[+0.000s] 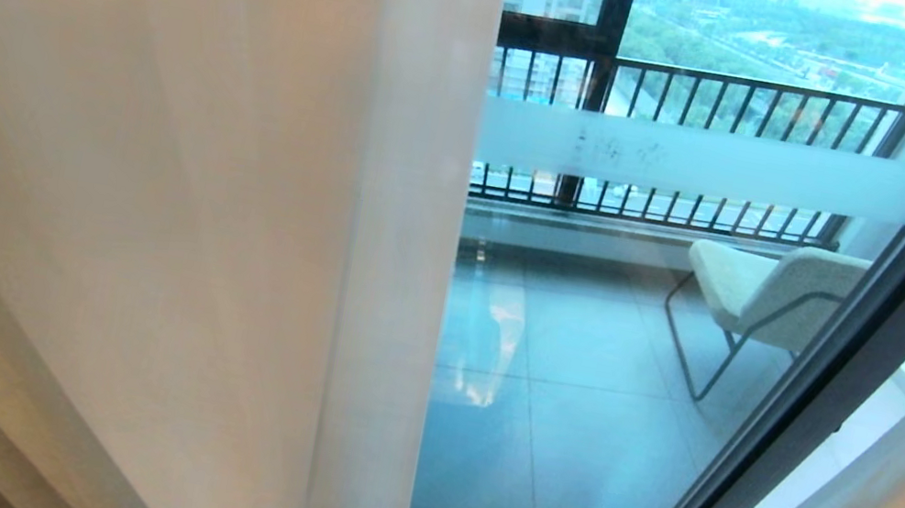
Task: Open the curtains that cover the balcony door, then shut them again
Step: Pull the inner curtains open on both sides
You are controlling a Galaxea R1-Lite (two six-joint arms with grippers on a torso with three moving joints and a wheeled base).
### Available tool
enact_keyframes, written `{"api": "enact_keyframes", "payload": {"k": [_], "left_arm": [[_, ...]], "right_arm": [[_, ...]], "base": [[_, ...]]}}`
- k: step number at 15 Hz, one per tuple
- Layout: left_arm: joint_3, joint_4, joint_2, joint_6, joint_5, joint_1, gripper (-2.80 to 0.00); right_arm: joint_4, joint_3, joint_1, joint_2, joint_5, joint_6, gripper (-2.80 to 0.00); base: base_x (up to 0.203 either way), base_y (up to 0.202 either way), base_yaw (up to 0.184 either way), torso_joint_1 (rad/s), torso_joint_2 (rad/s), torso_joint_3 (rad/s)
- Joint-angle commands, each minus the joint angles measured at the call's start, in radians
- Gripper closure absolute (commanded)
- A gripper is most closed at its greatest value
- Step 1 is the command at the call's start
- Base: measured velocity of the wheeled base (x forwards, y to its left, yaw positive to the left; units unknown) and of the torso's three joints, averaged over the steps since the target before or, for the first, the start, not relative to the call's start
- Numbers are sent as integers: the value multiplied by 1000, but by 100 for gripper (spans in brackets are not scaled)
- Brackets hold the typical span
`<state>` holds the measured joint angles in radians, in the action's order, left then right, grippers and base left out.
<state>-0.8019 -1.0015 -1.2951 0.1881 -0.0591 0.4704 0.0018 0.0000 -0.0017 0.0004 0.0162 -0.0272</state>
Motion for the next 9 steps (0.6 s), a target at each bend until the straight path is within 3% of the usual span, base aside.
{"api": "enact_keyframes", "payload": {"k": [1,9], "left_arm": [[-7,-9,-11,21,-2,71,0],[-125,-23,-96,103,-4,306,0]], "right_arm": [[0,0,0,0,1,0,0],[0,0,0,0,1,0,0]], "base": [[0,0,0,0,0,0],[0,0,0,0,0,0]]}}
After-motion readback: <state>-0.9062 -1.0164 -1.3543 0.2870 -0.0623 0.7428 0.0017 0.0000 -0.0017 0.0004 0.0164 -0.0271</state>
